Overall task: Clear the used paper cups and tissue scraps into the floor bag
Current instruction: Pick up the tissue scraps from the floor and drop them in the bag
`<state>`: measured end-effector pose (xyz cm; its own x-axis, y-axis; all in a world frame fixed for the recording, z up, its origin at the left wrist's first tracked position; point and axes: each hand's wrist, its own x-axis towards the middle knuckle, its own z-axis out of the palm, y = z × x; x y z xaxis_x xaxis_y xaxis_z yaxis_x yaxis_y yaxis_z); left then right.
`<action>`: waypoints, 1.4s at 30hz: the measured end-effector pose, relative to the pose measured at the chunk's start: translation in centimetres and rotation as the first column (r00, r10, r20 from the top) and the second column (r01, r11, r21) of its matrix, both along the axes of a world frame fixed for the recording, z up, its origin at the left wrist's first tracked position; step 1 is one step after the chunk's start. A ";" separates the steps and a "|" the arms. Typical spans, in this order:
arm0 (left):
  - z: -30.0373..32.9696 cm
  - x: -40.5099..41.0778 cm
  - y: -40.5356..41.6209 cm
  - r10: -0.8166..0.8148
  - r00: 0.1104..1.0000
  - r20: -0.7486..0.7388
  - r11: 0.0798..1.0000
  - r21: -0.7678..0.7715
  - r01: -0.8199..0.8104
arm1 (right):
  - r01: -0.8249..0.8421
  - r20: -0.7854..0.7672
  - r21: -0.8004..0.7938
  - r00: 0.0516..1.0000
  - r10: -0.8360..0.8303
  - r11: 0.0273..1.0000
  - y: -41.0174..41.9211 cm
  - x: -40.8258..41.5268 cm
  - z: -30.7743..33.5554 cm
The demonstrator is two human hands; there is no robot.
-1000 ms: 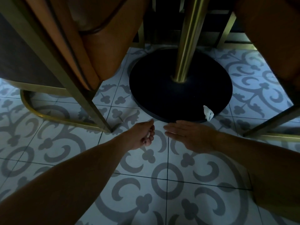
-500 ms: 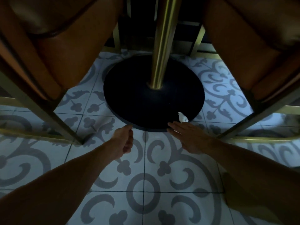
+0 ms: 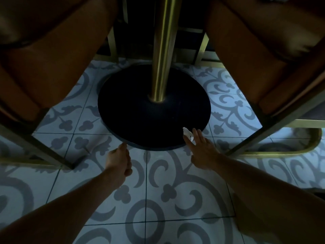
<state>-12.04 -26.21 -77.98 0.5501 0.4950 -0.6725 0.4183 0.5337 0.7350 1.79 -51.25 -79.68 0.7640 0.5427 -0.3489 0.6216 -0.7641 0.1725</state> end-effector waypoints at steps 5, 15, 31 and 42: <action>-0.1 -0.5 -0.2 -0.064 0.998 0.019 0.997 -0.051 0.064 | 0.047 -0.069 -0.014 0.996 -0.047 0.999 0.4 0.3 -1.0; 0.2 -0.7 -0.2 -0.144 0.988 -0.052 0.989 -0.036 0.143 | -0.016 -0.032 0.078 0.999 0.018 0.997 0.0 0.3 0.0; 5.0 1.1 -4.2 -0.143 0.986 0.083 0.981 -0.122 0.152 | -0.078 0.037 0.278 0.997 0.070 0.958 -2.8 -1.9 6.7; 7.5 2.8 -8.3 -0.439 0.878 0.190 0.894 0.000 0.447 | -0.007 0.050 0.564 0.998 -0.026 0.826 -4.6 -4.2 11.6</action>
